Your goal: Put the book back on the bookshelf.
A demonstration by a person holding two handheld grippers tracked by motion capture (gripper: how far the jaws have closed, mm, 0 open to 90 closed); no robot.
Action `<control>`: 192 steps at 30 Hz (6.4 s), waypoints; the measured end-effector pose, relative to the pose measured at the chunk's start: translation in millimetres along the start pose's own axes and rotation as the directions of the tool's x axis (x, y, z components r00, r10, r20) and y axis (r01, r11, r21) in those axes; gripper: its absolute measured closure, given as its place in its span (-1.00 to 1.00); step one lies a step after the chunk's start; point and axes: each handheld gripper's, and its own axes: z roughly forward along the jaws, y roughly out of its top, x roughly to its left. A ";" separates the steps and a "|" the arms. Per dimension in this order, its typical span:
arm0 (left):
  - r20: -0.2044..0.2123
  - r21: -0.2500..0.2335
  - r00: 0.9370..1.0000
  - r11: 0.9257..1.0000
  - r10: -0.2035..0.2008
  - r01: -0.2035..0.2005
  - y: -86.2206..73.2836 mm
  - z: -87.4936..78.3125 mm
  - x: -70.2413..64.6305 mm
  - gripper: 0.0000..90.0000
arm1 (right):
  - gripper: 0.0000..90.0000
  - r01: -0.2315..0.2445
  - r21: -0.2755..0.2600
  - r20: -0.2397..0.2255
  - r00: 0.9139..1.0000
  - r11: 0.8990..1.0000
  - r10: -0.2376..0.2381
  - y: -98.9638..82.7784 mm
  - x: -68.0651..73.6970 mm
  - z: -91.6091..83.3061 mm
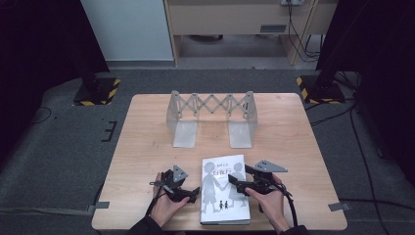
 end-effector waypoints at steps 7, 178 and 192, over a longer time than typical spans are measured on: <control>0.000 0.000 1.000 1.000 0.000 0.000 0.0 0.0 0.0 -1.00 | -0.50 -0.004 -0.003 0.000 1.000 1.000 0.004 1.0 1.9 2.3; 0.402 -0.232 0.909 0.948 -0.110 0.217 16.2 -2.5 -9.0 -0.90 | 0.75 -0.227 -0.040 -0.236 0.948 0.973 0.212 17.8 7.5 -13.1; 0.480 -0.236 0.866 0.930 -0.140 0.281 13.2 4.3 -12.6 -1.00 | 0.81 -0.216 -0.060 -0.266 0.944 0.974 0.193 21.4 7.2 -20.2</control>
